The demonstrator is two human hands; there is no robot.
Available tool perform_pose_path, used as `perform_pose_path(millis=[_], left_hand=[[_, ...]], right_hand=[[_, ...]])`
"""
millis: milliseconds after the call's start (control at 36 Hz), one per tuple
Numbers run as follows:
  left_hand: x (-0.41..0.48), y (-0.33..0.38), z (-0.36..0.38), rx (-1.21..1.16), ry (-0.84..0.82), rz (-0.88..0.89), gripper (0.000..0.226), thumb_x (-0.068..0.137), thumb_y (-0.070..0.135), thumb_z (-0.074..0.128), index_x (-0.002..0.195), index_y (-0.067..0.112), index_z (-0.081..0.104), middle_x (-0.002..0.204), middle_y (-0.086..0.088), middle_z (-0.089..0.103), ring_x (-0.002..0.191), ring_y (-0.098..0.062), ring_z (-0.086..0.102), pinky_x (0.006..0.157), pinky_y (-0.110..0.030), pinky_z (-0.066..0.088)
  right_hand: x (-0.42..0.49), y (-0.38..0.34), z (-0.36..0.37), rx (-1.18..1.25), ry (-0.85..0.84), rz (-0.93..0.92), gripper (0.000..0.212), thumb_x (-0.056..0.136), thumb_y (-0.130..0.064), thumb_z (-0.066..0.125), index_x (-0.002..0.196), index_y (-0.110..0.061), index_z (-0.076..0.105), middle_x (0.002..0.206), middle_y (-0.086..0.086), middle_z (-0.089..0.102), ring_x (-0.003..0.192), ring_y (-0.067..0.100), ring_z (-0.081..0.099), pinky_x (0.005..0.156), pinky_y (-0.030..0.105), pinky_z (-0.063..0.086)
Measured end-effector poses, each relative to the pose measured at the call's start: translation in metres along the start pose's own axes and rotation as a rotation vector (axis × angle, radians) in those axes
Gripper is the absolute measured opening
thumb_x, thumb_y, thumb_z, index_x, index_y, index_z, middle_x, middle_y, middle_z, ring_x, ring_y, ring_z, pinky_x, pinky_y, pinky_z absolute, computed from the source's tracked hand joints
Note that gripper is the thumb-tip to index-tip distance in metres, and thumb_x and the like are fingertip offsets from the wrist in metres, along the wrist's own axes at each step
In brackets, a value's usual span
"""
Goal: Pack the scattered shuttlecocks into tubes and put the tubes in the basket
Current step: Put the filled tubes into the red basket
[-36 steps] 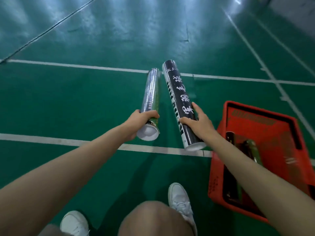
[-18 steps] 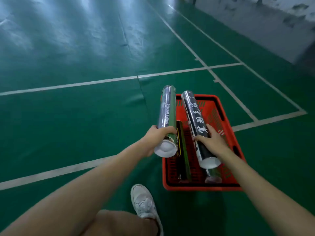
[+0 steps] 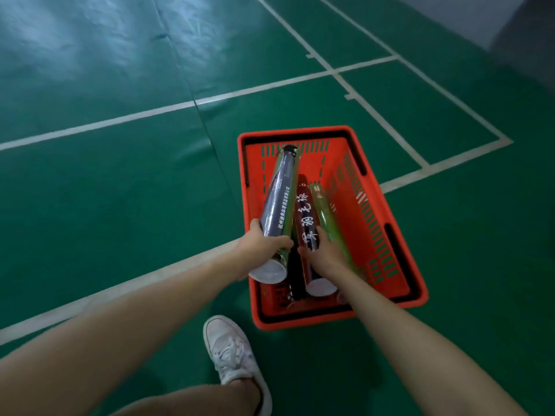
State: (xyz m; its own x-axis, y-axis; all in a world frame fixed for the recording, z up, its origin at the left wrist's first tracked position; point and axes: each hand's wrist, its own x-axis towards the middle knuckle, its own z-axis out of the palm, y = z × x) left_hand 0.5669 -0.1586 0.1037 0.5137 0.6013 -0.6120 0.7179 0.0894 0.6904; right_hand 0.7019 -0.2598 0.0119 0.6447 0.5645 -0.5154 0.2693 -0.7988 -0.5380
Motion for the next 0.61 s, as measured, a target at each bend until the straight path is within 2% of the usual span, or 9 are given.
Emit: perform_pose_path(millis=[83,139,194,278,361,417,444,528,611], left_hand=[[0.001,-0.003,0.006,0.041,-0.015,-0.008,0.08,0.08,0.043,0.072,0.14,0.014,0.027,0.116,-0.006,0.057,0.096,-0.021,0.061,0.072,-0.029,0.052],[0.001,-0.004,0.015,0.077,-0.018,-0.017,0.09,0.082,0.046,0.07,0.147,0.013,0.017,0.132,-0.011,0.049,0.11,-0.026,0.056,0.086,-0.034,0.051],[0.001,-0.004,0.022,0.109,-0.014,-0.039,0.097,0.085,0.049,0.066,0.151,0.013,0.006,0.146,-0.015,0.035,0.125,-0.032,0.045,0.103,-0.041,0.043],[0.001,0.0,0.032,0.117,-0.014,-0.1,0.093,0.09,0.052,0.056,0.152,0.011,0.0,0.153,-0.019,0.02,0.135,-0.036,0.034,0.111,-0.048,0.033],[0.004,0.005,0.043,0.137,0.007,-0.185,0.089,0.096,0.051,0.045,0.152,0.01,-0.011,0.158,-0.018,0.002,0.143,-0.037,0.018,0.115,-0.046,0.02],[0.01,0.005,0.052,0.151,0.033,-0.246,0.088,0.097,0.051,0.042,0.151,0.01,-0.014,0.159,-0.017,-0.002,0.144,-0.038,0.014,0.115,-0.047,0.017],[0.011,0.004,0.056,0.175,0.047,-0.273,0.088,0.097,0.051,0.042,0.151,0.01,-0.014,0.159,-0.017,-0.003,0.144,-0.038,0.012,0.116,-0.046,0.016],[0.014,-0.002,0.065,0.298,0.029,-0.238,0.079,0.101,0.042,0.038,0.151,0.006,-0.011,0.158,-0.02,-0.006,0.145,-0.039,0.006,0.116,-0.048,0.012],[0.015,-0.005,0.066,0.403,0.006,-0.189,0.069,0.103,0.035,0.031,0.151,0.008,-0.01,0.158,-0.02,-0.009,0.146,-0.04,0.002,0.116,-0.05,0.009]], right_hand=[[0.004,0.003,0.016,-0.226,-0.026,0.003,0.086,0.088,-0.057,0.054,0.152,-0.027,0.004,0.148,0.023,0.03,0.132,0.039,0.036,0.097,0.043,0.042],[0.002,0.006,0.017,-0.355,0.003,-0.023,0.084,0.091,-0.055,0.051,0.153,-0.023,0.004,0.149,0.024,0.026,0.138,0.038,0.025,0.103,0.044,0.036],[0.003,0.01,0.011,-0.401,0.041,-0.047,0.078,0.091,-0.05,0.053,0.151,-0.018,0.014,0.15,0.018,0.024,0.139,0.035,0.02,0.107,0.043,0.032],[0.009,0.013,-0.002,-0.299,0.134,-0.09,0.05,0.096,-0.037,0.049,0.139,-0.015,0.043,0.142,0.015,0.039,0.131,0.032,0.03,0.104,0.039,0.031],[0.01,0.004,-0.019,0.02,0.203,-0.143,0.032,0.098,-0.032,0.046,0.122,-0.015,0.058,0.115,0.006,0.06,0.103,0.024,0.054,0.082,0.034,0.045],[0.008,-0.007,-0.028,0.198,0.075,-0.141,0.032,0.1,-0.034,0.041,0.122,-0.018,0.058,0.107,0.0,0.062,0.091,0.018,0.057,0.072,0.029,0.043],[0.007,-0.012,-0.03,0.233,-0.011,-0.138,0.034,0.1,-0.036,0.039,0.126,-0.02,0.055,0.114,0.0,0.061,0.098,0.018,0.057,0.075,0.029,0.043],[0.012,-0.02,-0.024,0.109,-0.175,-0.185,0.041,0.101,-0.035,0.039,0.14,-0.021,0.045,0.139,0.005,0.05,0.12,0.022,0.05,0.095,0.033,0.04],[0.024,-0.015,-0.013,-0.089,-0.162,-0.214,0.044,0.099,-0.033,0.045,0.141,-0.02,0.044,0.138,0.008,0.051,0.117,0.024,0.05,0.092,0.033,0.042]])
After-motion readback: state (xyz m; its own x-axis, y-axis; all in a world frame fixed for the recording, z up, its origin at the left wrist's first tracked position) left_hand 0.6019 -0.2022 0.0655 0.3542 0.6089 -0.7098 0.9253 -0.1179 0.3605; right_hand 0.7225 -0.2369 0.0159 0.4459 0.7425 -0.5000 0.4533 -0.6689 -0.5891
